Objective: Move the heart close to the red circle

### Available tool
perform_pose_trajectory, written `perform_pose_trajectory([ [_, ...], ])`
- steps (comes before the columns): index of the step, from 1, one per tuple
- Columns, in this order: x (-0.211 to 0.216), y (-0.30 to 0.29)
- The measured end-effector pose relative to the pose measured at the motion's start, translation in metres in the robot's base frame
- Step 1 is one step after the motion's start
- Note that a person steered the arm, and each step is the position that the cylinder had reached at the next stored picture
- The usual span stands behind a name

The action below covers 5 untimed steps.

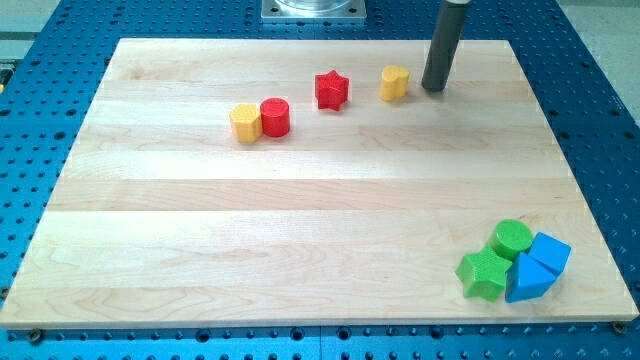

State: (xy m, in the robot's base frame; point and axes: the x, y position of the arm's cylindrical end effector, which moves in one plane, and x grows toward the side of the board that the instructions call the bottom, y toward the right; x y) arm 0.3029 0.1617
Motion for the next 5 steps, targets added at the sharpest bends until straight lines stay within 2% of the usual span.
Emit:
perform_pose_trajectory([
  [1, 0.005, -0.036],
  [2, -0.003, -0.012],
  [3, -0.013, -0.027],
  [4, -0.003, -0.095],
  [5, 0.025, -0.175],
])
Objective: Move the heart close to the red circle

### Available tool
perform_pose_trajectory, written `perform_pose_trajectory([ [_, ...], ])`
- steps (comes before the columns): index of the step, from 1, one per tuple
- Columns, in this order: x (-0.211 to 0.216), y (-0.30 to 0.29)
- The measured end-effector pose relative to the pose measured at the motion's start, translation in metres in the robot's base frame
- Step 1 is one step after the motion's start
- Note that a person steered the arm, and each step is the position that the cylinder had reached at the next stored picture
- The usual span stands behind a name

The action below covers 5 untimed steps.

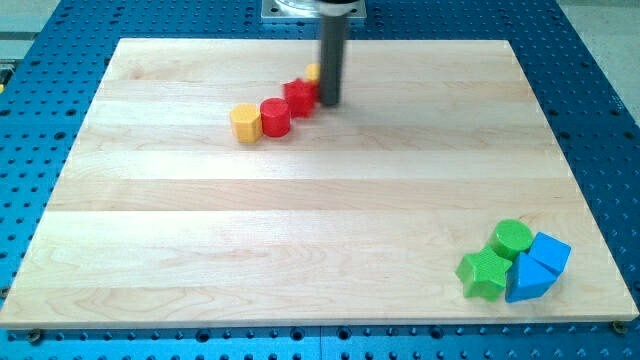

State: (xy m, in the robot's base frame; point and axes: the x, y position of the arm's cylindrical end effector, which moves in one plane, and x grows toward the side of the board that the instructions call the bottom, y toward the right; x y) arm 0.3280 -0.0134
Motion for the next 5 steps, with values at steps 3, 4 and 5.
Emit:
perform_pose_trajectory([
  [3, 0.003, -0.006],
  [4, -0.039, 0.087],
  [5, -0.078, 0.049],
])
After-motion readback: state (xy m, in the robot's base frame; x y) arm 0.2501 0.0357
